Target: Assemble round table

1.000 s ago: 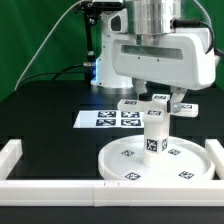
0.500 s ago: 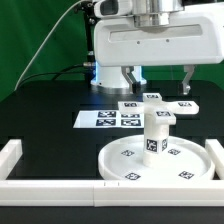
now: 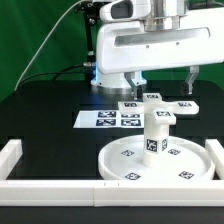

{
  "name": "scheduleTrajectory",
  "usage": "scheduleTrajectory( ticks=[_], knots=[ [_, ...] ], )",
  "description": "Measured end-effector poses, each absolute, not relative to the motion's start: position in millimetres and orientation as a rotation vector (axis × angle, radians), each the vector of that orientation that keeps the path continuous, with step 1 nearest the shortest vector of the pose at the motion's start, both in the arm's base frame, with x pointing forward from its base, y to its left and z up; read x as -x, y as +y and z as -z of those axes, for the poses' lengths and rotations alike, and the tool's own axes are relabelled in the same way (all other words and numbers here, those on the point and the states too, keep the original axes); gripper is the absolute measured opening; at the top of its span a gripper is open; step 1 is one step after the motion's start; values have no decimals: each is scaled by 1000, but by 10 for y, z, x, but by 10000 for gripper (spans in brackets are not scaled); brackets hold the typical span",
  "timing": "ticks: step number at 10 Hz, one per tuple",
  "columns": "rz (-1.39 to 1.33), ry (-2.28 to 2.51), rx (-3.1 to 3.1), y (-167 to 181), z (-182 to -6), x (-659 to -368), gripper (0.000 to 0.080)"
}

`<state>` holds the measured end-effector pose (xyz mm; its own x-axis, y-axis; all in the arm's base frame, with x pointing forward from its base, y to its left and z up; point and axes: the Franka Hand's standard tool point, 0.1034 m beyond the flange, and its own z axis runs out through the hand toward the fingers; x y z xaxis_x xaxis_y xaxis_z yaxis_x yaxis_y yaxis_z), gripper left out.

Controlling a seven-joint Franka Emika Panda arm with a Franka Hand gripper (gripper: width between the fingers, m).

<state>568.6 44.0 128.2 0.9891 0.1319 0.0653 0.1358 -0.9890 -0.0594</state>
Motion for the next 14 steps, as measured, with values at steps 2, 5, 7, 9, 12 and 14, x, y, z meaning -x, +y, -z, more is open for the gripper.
scheduleTrajectory(
  ticks=[2,5,7,9,12,14],
  knots=[
    [95,-789,2999,365,-1274,-5681,649],
    [60,-1242,2882,308,-1259,-5658,649],
    [58,-1222,2890,302,-1254,-5655,649],
    [44,-1176,2908,322,-1208,-5651,649],
    [68,-1202,2903,426,-1163,-5642,649],
    [55,-1199,2906,403,-1103,-5627,649]
  ],
)
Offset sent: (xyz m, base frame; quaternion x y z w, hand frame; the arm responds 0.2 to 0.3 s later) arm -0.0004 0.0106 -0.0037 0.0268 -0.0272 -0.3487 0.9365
